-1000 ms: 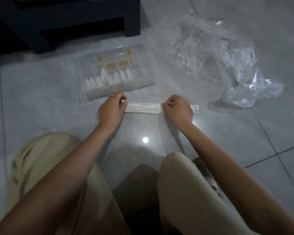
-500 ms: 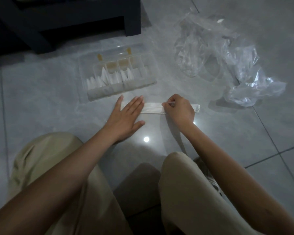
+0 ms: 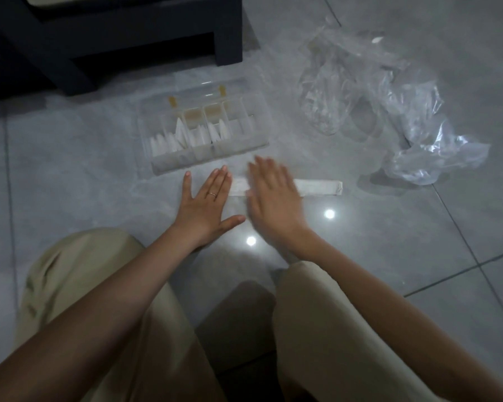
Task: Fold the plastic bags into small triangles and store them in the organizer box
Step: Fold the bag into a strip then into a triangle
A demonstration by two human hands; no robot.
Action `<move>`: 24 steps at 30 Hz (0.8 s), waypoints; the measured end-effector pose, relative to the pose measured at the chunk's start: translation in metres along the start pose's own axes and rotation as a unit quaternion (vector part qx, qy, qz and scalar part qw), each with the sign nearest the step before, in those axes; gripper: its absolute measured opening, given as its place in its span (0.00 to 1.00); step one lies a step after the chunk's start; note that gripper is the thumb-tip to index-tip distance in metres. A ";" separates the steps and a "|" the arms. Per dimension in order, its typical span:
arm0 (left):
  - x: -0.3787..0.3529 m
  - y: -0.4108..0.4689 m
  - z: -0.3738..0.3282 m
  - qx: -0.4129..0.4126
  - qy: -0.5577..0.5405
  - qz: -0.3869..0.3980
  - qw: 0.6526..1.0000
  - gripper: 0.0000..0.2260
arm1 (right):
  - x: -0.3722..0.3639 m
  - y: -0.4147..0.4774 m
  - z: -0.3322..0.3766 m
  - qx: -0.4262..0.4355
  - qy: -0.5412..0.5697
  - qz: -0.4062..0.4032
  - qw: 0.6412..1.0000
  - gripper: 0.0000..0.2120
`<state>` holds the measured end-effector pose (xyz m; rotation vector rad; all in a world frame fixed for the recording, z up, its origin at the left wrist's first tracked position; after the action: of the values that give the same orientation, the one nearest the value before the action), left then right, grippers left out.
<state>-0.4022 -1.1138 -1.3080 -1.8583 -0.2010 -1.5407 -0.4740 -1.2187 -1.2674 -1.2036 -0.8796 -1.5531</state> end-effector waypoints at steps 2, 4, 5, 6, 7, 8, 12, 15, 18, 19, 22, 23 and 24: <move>0.001 0.000 -0.001 0.005 0.026 0.011 1.000 0.37 | -0.022 0.003 0.024 0.040 0.014 0.074 0.996 0.33; 0.003 -0.001 -0.002 0.010 0.055 0.022 0.998 0.37 | -0.036 0.004 0.029 0.031 0.031 0.099 0.994 0.40; 0.004 -0.001 -0.003 0.012 0.063 0.023 0.998 0.37 | -0.041 0.004 0.028 0.028 0.029 0.104 0.994 0.43; 0.005 -0.002 -0.004 0.013 0.067 0.024 0.997 0.38 | -0.044 0.004 0.026 0.026 0.024 0.107 0.994 0.44; 0.006 -0.002 -0.005 0.013 0.070 0.026 0.997 0.38 | -0.045 0.003 0.024 0.026 0.021 0.109 0.993 0.45; 0.006 -0.002 -0.005 0.014 0.071 0.027 0.997 0.38 | -0.044 0.002 0.022 0.027 0.022 0.111 0.993 0.45; 0.005 -0.003 -0.003 0.013 0.048 0.015 0.999 0.38 | -0.040 -0.004 0.005 0.019 0.028 0.105 0.994 0.42; 0.002 -0.006 0.004 0.027 0.017 0.022 0.999 0.41 | -0.033 -0.018 -0.025 -0.010 0.011 0.103 0.995 0.40; 0.000 -0.008 0.009 0.033 0.015 0.038 0.999 0.41 | -0.022 -0.035 -0.057 -0.054 0.006 0.095 0.994 0.40; 0.001 -0.008 0.010 0.033 0.017 0.040 0.998 0.41 | -0.019 -0.040 -0.066 -0.068 0.004 0.095 0.993 0.40; 0.001 -0.008 0.009 0.037 0.017 0.044 0.998 0.41 | -0.015 -0.045 -0.078 -0.085 -0.009 0.095 0.992 0.41; 0.001 -0.009 0.009 0.040 0.017 0.046 0.998 0.41 | -0.015 -0.046 -0.079 -0.086 -0.013 0.098 0.991 0.41; 0.001 -0.009 0.009 0.044 0.015 0.047 0.998 0.42 | -0.015 -0.046 -0.078 -0.085 -0.017 0.102 0.991 0.41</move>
<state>-0.3999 -1.1018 -1.3038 -1.7503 -0.1628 -1.4720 -0.5391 -1.2737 -1.3015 -1.3990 -0.6345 -1.4672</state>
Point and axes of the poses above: each hand's wrist, its own y-axis towards the middle knuckle, its own x-axis out of the back of the hand, z = x × y, the point moved 7 cm from there along y, towards the middle knuckle
